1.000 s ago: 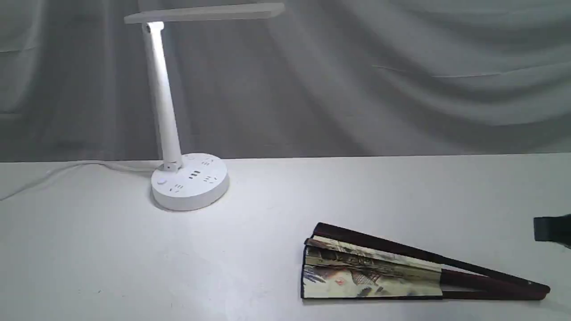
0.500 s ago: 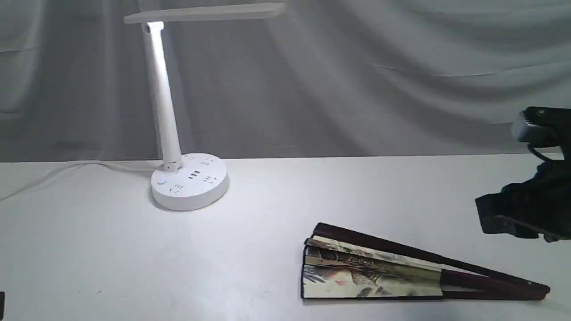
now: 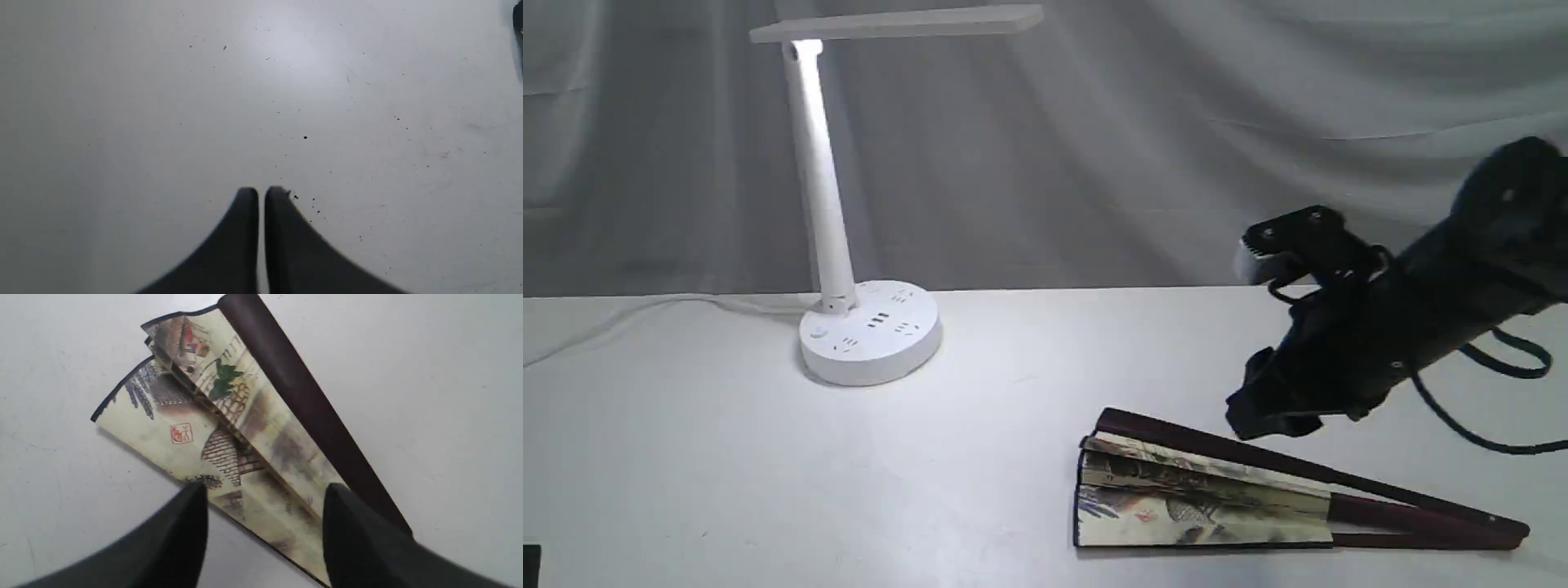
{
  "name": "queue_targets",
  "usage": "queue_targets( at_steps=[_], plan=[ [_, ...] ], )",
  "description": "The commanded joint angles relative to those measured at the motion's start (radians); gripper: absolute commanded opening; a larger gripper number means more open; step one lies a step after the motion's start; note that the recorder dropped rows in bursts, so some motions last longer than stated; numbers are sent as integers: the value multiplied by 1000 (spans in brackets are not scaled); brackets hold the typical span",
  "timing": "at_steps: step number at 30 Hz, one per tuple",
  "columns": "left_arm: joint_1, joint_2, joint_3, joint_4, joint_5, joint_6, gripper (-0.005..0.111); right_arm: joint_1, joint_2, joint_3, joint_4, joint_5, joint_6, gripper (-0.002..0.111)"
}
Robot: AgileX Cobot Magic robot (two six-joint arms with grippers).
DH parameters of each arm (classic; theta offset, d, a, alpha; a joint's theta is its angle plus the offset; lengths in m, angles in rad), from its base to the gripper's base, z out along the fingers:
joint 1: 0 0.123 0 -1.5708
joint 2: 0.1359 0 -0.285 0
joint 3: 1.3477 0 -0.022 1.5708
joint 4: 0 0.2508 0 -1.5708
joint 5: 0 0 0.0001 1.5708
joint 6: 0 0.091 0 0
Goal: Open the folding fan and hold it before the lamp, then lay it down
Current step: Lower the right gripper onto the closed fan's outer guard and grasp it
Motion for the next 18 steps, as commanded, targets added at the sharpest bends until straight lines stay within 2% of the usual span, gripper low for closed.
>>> queue_targets(
  at_steps=[1,7,18],
  plan=[
    [-6,4,-8,-9,-3,10,2,40,79,-74,-84,55,24,48],
    [-6,4,-8,-9,-15,10,2,104,176,-137,-272,25,55,48],
    [-6,4,-8,-9,-16,15,2,108,302,-144,-310,-116,86,48]
  ],
)
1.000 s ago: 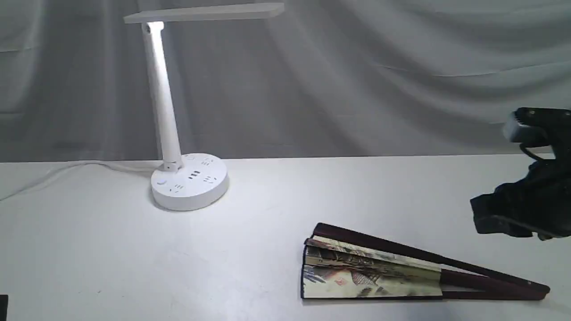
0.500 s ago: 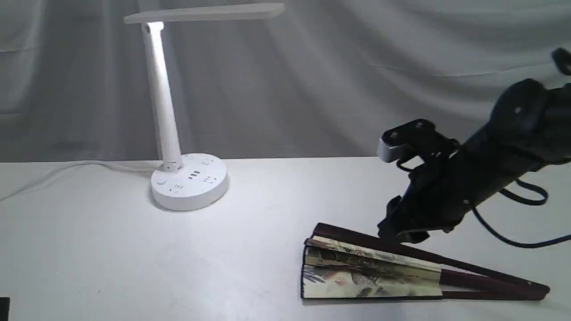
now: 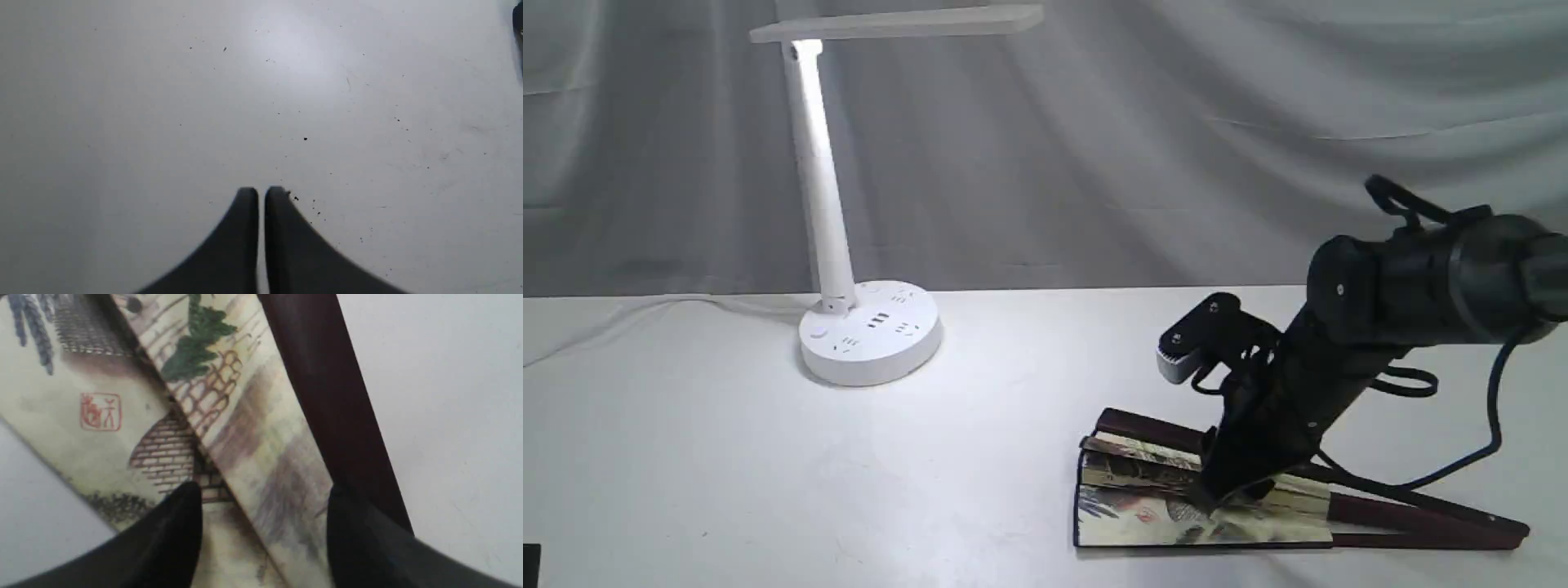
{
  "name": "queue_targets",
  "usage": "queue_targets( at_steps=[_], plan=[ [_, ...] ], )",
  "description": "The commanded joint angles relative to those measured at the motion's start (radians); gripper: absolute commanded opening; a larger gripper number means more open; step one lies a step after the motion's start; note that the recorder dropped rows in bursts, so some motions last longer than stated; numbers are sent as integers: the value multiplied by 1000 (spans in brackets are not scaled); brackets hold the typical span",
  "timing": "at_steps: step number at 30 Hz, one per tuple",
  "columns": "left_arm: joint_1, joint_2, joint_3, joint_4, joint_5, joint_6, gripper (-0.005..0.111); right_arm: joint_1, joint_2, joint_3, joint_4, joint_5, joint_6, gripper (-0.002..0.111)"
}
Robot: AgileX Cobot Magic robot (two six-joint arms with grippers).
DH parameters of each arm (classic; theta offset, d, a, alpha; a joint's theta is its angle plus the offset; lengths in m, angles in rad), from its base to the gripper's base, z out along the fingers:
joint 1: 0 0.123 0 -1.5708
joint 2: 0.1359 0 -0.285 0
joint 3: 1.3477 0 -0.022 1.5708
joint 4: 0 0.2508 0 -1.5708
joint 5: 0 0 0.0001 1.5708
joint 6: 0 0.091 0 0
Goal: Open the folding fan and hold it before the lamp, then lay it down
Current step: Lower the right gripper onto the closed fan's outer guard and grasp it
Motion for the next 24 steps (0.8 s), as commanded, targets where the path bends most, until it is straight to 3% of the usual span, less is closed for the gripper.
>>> queue_targets(
  at_steps=[1,11,24],
  plan=[
    [-6,4,-8,-9,-14,11,2,1,14,-8,-13,-47,3,48],
    [-6,4,-8,-9,-18,10,2,1,47,-6,-15,-24,129,48],
    [-6,4,-8,-9,-15,10,2,-2,47,-6,-328,-23,1022,48]
  ],
)
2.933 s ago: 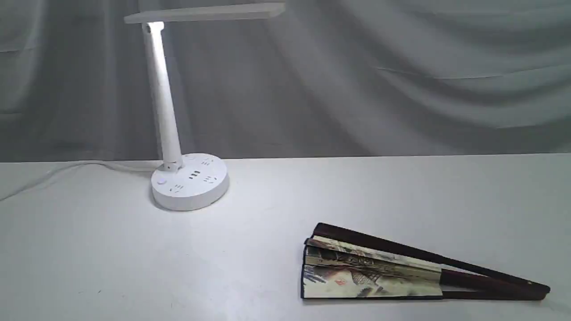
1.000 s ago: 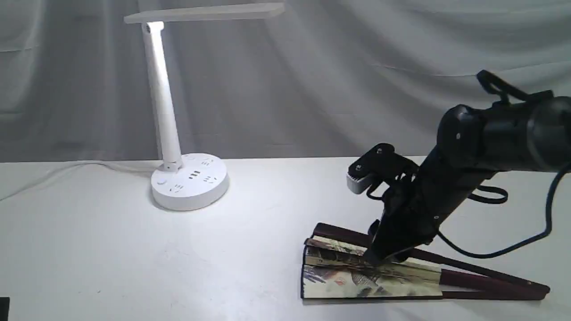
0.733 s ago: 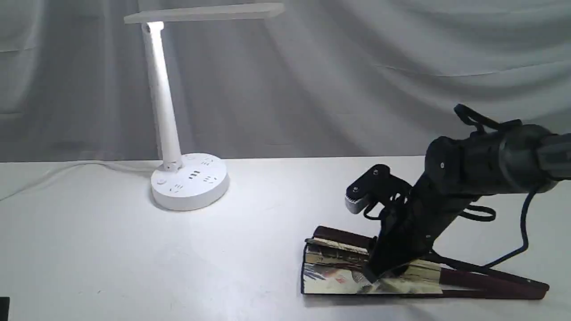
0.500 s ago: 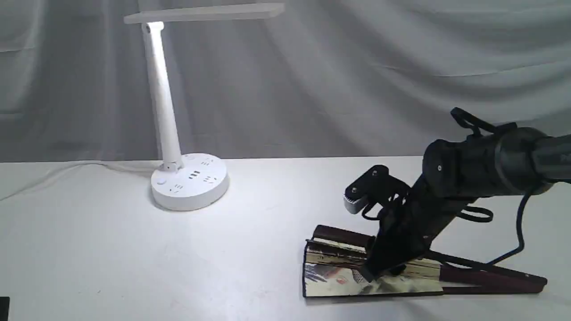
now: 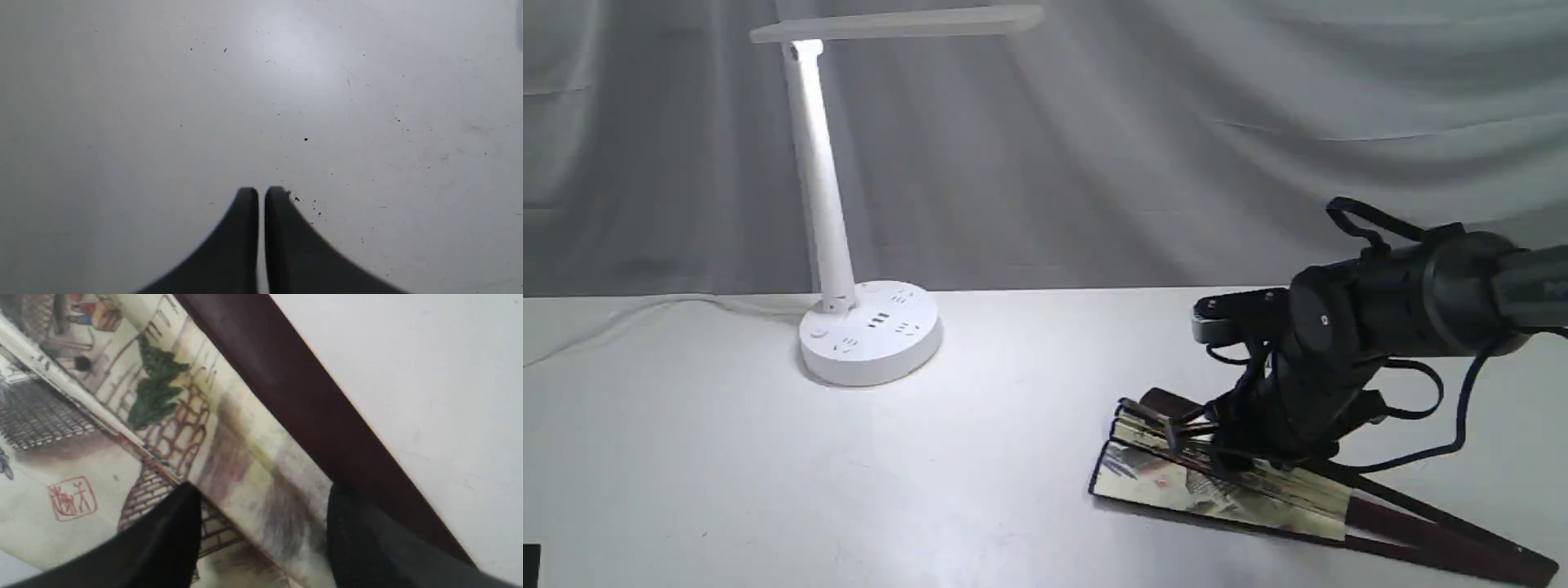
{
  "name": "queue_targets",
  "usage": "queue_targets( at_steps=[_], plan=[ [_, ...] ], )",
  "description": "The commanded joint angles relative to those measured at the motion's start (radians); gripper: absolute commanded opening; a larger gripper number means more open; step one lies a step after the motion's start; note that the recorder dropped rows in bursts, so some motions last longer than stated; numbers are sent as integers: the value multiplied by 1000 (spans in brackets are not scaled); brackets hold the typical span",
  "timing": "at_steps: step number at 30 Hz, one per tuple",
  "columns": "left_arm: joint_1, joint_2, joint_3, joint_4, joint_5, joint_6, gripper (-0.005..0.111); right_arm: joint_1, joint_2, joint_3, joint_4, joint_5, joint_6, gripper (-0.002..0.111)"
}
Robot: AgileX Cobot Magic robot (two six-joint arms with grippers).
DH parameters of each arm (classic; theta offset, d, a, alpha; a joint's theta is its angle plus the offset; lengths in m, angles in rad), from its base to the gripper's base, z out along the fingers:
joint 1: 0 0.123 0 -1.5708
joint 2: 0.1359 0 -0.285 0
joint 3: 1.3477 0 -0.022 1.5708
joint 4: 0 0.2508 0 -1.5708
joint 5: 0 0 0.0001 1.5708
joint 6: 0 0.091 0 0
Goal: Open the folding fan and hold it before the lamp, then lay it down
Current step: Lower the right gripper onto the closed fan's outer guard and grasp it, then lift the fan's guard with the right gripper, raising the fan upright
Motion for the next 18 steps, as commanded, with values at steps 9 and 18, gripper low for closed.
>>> queue_targets(
  at_steps=[9,18],
  plan=[
    [-6,4,-8,-9,-13,7,2,-23,18,6,-71,-28,540,48],
    [-6,4,-8,-9,-13,7,2,-73,18,6,-36,-32,671,48]
  ],
)
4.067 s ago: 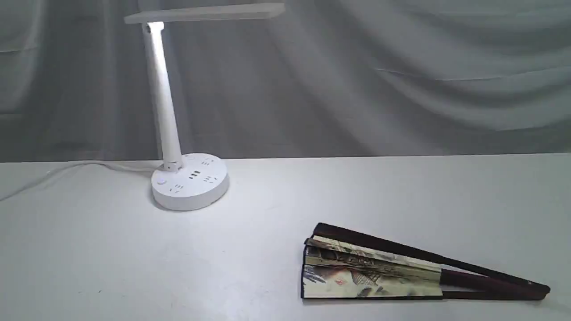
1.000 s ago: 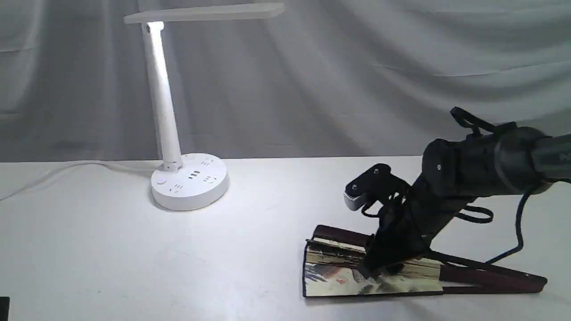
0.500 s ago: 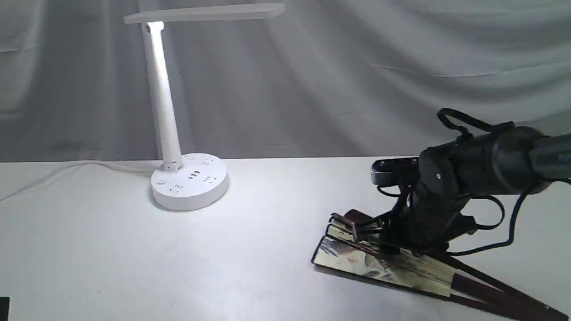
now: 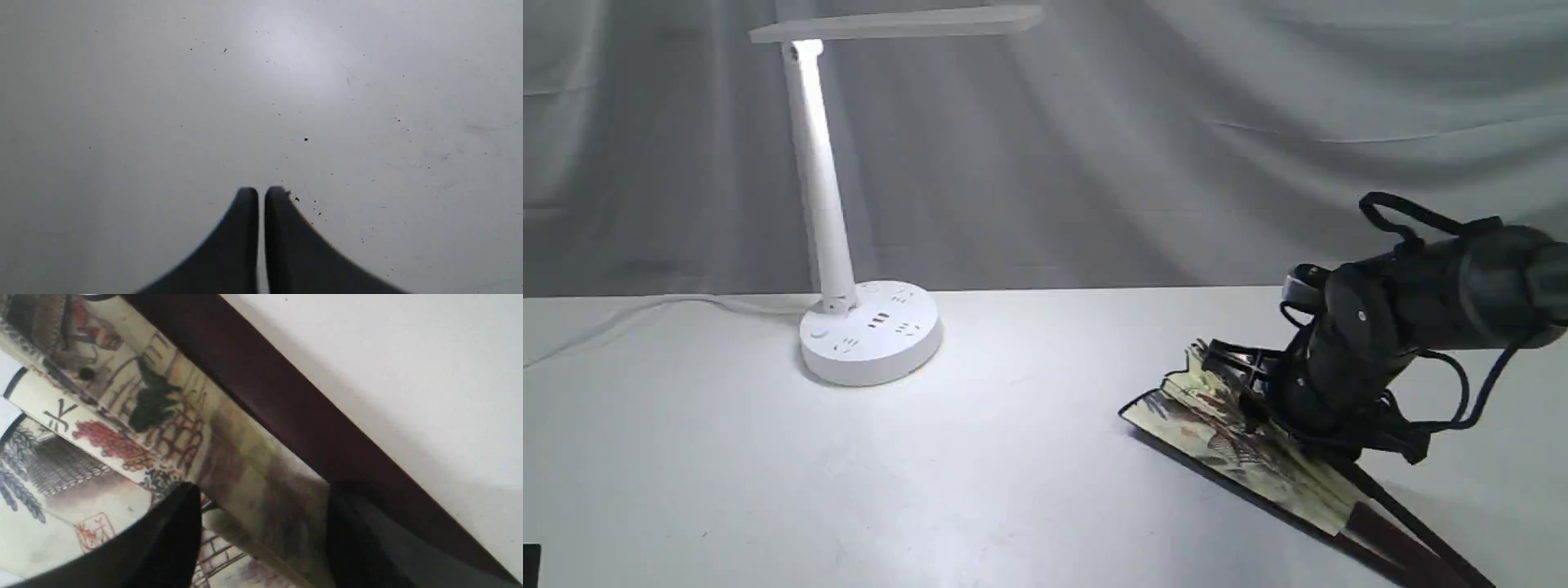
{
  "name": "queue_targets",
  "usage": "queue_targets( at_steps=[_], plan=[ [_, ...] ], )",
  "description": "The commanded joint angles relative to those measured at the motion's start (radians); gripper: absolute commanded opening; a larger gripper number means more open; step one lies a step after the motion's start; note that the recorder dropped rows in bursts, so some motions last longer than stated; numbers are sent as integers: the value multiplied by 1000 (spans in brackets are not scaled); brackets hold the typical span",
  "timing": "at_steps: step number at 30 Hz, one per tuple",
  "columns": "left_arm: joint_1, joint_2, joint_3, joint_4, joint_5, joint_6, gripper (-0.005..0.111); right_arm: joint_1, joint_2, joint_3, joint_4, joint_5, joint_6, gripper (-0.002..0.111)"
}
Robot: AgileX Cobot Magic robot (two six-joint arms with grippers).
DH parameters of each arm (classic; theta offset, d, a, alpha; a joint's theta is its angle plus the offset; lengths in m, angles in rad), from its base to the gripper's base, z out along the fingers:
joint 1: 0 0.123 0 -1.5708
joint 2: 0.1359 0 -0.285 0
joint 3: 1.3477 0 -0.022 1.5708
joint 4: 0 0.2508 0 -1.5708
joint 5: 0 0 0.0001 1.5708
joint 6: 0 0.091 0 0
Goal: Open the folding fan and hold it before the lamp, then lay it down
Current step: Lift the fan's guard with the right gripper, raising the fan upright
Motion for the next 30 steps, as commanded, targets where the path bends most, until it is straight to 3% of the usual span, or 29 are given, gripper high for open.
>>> queue_targets(
  at_steps=[1,4,10,24,30],
  plan=[
    [-6,4,-8,-12,-17,7,2,-13,18,6,47,34,21,48],
    [-6,4,-8,-15,-17,7,2,-13,18,6,141,25,-76,50],
    [-6,4,-8,-17,-17,7,2,-13,2,6,308,12,-216,69],
    [-6,4,-8,-21,0,3,2,-25,-157,6,308,125,-435,69],
    [-6,4,-8,-50,7,3,2,-109,-183,6,481,256,-685,65]
  ],
)
